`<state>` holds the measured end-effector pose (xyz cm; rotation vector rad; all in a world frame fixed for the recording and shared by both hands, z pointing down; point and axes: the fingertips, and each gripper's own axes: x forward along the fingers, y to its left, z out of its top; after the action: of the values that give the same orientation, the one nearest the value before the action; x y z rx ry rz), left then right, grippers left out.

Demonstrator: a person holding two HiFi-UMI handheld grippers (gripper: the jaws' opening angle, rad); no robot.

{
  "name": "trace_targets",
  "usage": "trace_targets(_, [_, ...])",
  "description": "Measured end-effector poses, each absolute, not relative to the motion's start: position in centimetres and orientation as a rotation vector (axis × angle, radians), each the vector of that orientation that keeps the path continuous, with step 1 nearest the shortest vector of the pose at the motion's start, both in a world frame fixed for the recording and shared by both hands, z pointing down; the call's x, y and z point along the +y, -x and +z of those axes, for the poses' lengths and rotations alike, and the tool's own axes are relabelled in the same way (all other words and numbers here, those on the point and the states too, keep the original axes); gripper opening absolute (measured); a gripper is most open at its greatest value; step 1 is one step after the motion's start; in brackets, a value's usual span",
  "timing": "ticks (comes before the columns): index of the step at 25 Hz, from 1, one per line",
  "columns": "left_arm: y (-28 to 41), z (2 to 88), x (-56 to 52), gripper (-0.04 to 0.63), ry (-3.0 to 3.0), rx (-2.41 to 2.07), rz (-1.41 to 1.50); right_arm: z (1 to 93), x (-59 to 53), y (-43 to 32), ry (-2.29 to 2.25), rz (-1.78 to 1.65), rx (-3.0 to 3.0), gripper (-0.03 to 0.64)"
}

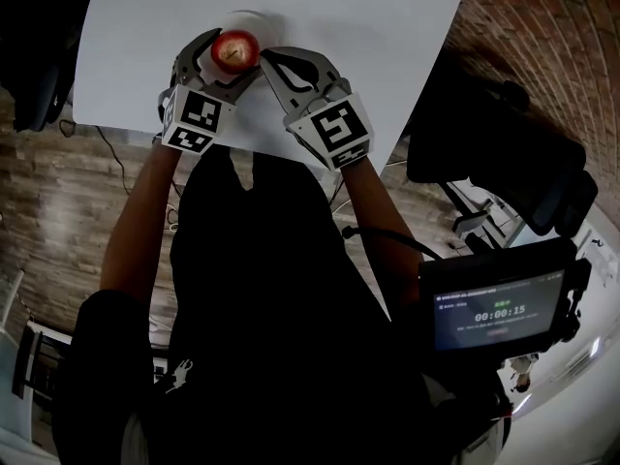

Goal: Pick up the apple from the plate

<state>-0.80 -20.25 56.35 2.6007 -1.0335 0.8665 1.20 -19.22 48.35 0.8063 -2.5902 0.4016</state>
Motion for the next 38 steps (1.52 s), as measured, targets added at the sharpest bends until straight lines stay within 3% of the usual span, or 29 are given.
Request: trace_targets(38, [3.4, 43.2, -17.7, 0.402, -2.775, -1.115, 0.719, 38.1, -17.9, -0.4, -1.074, 0.228, -2.692, 0.003])
